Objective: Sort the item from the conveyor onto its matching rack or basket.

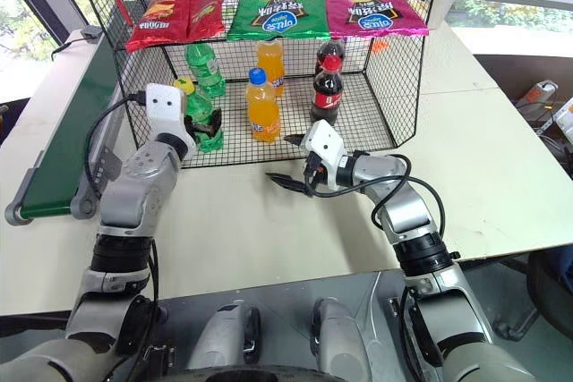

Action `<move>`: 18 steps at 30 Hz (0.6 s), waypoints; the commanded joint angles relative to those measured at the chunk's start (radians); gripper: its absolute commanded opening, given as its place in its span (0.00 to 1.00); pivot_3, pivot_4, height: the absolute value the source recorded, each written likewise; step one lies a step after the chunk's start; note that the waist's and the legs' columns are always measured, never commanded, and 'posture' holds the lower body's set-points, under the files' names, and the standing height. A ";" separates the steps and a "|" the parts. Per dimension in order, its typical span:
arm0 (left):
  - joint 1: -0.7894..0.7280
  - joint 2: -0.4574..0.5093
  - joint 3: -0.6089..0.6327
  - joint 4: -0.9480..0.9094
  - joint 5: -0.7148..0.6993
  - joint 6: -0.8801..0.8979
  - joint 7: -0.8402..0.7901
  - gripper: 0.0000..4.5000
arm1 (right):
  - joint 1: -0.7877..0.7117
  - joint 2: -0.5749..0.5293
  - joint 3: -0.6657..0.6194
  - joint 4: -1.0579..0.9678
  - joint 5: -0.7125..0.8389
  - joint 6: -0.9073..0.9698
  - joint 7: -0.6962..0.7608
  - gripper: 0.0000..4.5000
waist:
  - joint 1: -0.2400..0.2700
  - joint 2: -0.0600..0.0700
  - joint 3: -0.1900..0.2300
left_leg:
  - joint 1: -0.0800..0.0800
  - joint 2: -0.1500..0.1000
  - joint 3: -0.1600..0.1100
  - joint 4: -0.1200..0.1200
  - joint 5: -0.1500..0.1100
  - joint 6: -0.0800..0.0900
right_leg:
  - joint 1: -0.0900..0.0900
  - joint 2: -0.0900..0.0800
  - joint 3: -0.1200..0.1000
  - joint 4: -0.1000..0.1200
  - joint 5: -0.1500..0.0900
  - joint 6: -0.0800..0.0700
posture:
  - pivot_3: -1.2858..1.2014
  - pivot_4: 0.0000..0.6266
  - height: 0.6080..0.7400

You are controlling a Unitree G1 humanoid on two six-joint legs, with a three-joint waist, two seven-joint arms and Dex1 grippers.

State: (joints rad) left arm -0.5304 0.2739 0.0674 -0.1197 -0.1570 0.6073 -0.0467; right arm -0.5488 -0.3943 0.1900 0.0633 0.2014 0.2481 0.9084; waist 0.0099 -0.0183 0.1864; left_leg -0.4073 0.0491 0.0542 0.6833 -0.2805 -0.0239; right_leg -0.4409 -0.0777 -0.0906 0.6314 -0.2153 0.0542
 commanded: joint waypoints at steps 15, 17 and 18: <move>0.357 0.019 0.112 -0.595 -0.095 0.243 -0.043 1.00 | 0.019 0.012 -0.010 -0.038 0.028 -0.017 0.022 1.00 | 0.001 0.000 0.000 | 0.000 0.000 -0.001 0.000 0.000 0.000 | 0.000 0.000 0.000 0.000 0.000 0.000 | 0.52 0.24 1.00; 0.430 0.007 0.117 -0.614 -0.099 0.224 -0.048 1.00 | 0.029 0.012 -0.010 -0.035 0.030 -0.017 0.027 1.00 | 0.001 0.000 0.000 | 0.001 0.000 -0.001 0.000 0.000 0.000 | 0.000 0.000 0.000 0.000 0.000 0.000 | 0.52 0.24 1.00; 0.461 0.003 0.117 -0.622 -0.097 0.215 -0.046 1.00 | 0.033 0.012 -0.013 -0.035 0.033 -0.012 0.027 1.00 | 0.001 0.000 0.000 | 0.001 0.000 -0.001 0.000 0.000 0.000 | 0.000 0.000 0.000 0.000 0.000 0.000 | 0.52 0.24 1.00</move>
State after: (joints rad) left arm -0.0838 0.2785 0.1702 -0.6900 -0.2507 0.8509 -0.0900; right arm -0.5107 -0.3837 0.1907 0.0623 0.2117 0.2442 0.9306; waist 0.0108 -0.0182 0.1864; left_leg -0.4068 0.0492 0.0536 0.6833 -0.2805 -0.0239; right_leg -0.4406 -0.0777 -0.0904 0.6316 -0.2155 0.0539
